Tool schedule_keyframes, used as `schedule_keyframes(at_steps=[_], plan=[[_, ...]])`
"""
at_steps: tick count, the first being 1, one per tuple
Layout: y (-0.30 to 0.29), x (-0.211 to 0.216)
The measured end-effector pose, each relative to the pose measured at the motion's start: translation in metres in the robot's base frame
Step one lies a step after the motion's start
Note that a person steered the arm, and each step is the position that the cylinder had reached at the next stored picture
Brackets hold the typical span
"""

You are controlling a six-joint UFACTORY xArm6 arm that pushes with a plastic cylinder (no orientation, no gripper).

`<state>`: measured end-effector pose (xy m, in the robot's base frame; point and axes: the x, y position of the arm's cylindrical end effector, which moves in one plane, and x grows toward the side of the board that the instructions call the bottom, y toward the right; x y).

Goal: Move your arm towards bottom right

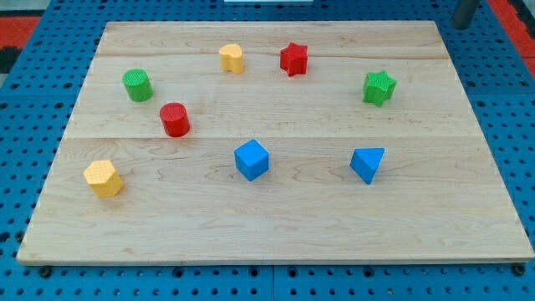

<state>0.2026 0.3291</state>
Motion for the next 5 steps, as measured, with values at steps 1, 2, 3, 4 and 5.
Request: schedule_keyframes(at_steps=[1,2,3,4,5], plan=[[0.000,0.000],[0.000,0.000],[0.001,0.002],[0.016,0.003],[0.016,0.018]])
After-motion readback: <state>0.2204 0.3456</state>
